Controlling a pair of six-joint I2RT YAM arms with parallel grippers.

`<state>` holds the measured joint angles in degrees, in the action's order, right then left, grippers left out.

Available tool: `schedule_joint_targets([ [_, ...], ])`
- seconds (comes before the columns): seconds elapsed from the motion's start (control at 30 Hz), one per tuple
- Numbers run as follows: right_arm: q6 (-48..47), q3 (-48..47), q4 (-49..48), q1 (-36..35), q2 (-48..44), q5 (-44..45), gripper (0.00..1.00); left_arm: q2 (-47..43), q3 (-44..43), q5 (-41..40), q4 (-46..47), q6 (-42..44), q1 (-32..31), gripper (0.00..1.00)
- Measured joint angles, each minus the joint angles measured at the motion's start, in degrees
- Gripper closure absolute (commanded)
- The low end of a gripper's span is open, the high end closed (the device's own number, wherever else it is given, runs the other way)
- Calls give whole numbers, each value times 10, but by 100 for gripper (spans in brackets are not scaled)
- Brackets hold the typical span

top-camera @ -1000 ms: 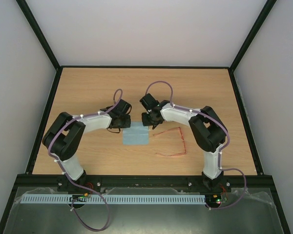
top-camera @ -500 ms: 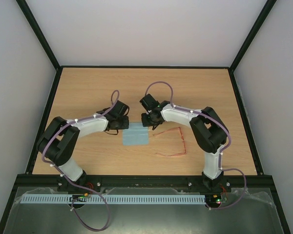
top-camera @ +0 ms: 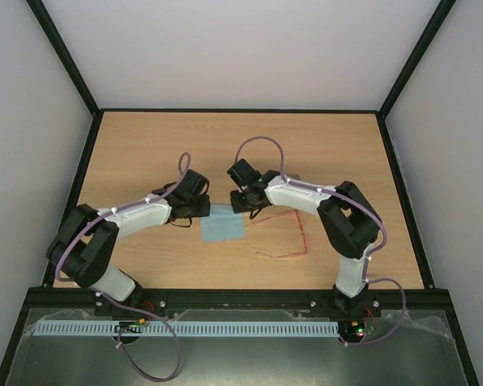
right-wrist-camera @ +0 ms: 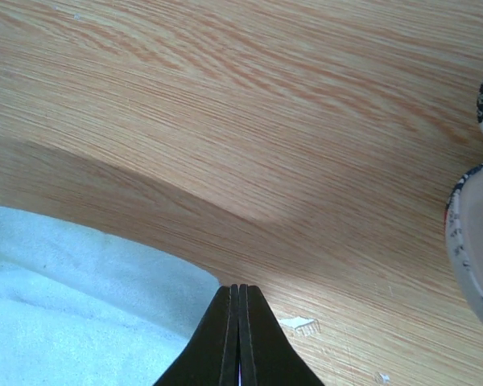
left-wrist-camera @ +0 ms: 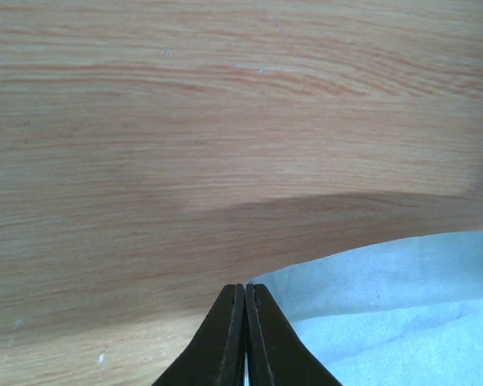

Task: Organize the sunglasses
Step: Fold the glasses cleaning cloth at the center of the board.

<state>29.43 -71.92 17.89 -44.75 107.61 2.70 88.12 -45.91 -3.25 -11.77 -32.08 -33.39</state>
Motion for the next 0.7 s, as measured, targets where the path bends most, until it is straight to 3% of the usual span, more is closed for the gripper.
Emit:
schedule_joint_targets([
  [0.7, 4, 42, 2, -27, -30, 15, 99, -61, 57, 3, 3, -20, -27, 98],
])
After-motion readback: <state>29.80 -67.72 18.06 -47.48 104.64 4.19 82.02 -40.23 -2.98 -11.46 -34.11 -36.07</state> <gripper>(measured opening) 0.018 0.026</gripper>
